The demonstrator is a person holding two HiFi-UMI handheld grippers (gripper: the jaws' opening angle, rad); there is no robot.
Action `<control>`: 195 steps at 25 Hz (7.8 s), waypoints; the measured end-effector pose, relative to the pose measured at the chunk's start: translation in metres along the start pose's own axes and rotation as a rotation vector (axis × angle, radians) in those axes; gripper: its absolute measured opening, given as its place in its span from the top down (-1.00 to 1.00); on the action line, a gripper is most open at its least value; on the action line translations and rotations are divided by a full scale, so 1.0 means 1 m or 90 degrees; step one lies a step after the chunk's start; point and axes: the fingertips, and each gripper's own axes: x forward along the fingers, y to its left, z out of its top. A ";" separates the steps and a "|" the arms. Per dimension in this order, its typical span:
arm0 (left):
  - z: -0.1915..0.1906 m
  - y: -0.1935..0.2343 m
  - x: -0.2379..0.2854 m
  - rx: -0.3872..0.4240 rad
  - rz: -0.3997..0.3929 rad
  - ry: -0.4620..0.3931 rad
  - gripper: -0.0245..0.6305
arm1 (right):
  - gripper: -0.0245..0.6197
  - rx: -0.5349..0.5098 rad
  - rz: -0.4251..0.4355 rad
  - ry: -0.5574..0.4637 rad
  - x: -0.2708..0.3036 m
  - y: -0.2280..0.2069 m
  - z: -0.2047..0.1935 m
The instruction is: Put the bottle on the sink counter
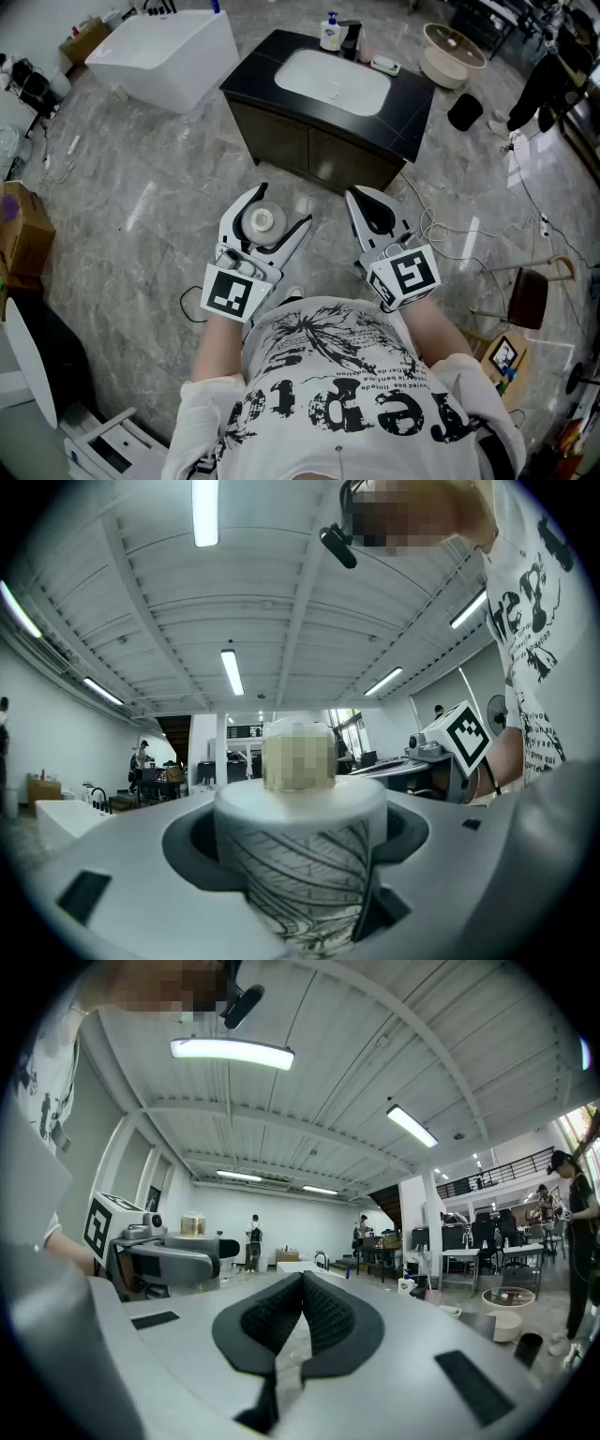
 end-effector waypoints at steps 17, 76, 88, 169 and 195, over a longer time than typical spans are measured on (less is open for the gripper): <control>-0.020 0.083 -0.004 -0.012 -0.019 0.007 -0.14 | 0.88 0.053 -0.092 -0.008 0.070 -0.005 -0.004; -0.292 0.673 0.669 -0.069 -0.240 0.190 -0.14 | 0.88 0.180 -0.290 0.140 0.783 -0.513 -0.147; -0.431 0.711 0.783 -0.093 -0.313 0.280 -0.14 | 0.88 0.201 -0.382 0.182 0.838 -0.587 -0.225; -0.163 0.613 0.632 -0.002 -0.188 0.119 0.88 | 0.88 0.017 -0.268 0.069 0.684 -0.477 -0.037; -0.166 0.613 0.641 -0.003 -0.232 0.118 0.88 | 0.89 0.009 -0.257 0.092 0.696 -0.479 -0.048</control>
